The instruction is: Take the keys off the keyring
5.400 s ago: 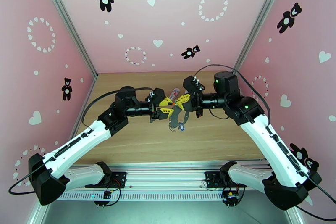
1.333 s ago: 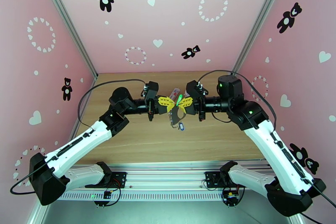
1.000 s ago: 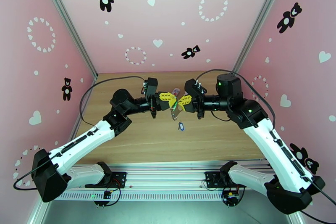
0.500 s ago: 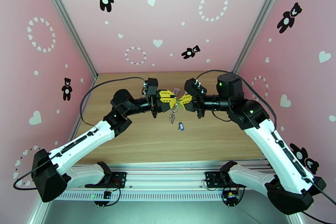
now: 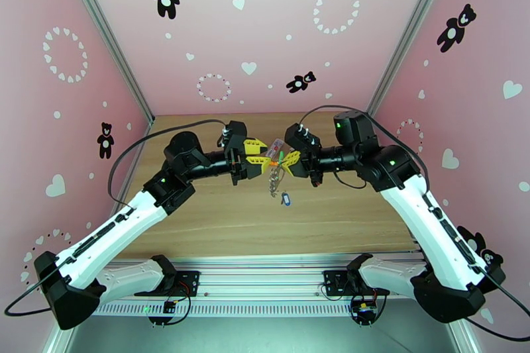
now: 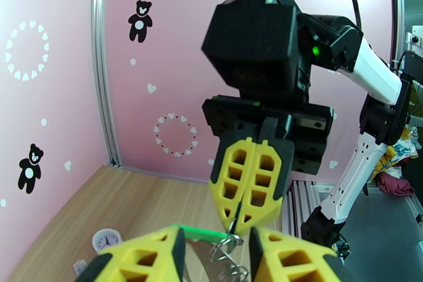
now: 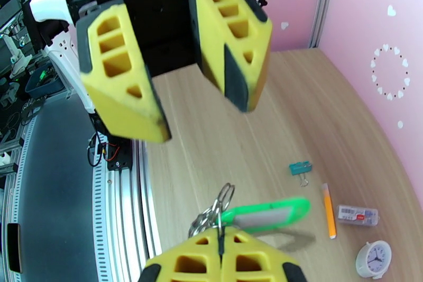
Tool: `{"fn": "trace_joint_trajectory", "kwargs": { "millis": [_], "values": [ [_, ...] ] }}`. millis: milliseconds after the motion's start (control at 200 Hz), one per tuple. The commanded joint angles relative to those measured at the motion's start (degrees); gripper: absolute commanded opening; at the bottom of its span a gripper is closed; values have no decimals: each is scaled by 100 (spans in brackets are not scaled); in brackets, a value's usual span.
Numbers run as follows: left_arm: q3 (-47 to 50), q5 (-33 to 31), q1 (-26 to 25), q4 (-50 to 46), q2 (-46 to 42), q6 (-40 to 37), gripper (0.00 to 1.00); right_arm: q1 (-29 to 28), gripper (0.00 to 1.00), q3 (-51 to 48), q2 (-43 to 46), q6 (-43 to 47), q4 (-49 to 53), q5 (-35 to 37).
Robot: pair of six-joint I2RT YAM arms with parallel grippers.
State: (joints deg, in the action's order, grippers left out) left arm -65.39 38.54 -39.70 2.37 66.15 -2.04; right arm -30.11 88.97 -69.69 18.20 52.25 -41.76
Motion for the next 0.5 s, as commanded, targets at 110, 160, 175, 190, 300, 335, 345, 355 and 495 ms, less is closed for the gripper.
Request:
{"fn": "trace_joint_trajectory", "kwargs": {
  "millis": [110, 160, 175, 190, 300, 335, 345, 355, 495],
  "values": [
    [-350, 697, 117, -1098, 259, -601, 43, -26, 0, 245, -178, 246, 338, -165],
    [-519, 646, 125, -1359, 354, -790, 43, -26, 0, 300, -229, 332, 435, -215],
    [-570, 638, 123, -1454, 383, -835, 43, -22, 0, 317, -239, 360, 467, -218],
    [-632, 637, 122, -1537, 415, -899, 44, -22, 0, 329, -259, 377, 492, -229],
    [-909, 787, 133, -1959, 603, -1366, 45, -27, 0, 382, -312, 450, 556, -227],
    [-989, 862, 130, -2102, 647, -1511, 45, -21, 0, 386, -317, 457, 559, -236],
    [-1008, 878, 130, -2138, 661, -1552, 45, -21, 0, 389, -317, 457, 559, -241],
    [-1021, 893, 130, -2174, 675, -1584, 45, -21, 0, 388, -321, 457, 558, -231],
    [-1079, 901, 184, -2469, 760, -1873, 44, -14, 0, 372, -321, 488, 567, -298]
  ]
}}
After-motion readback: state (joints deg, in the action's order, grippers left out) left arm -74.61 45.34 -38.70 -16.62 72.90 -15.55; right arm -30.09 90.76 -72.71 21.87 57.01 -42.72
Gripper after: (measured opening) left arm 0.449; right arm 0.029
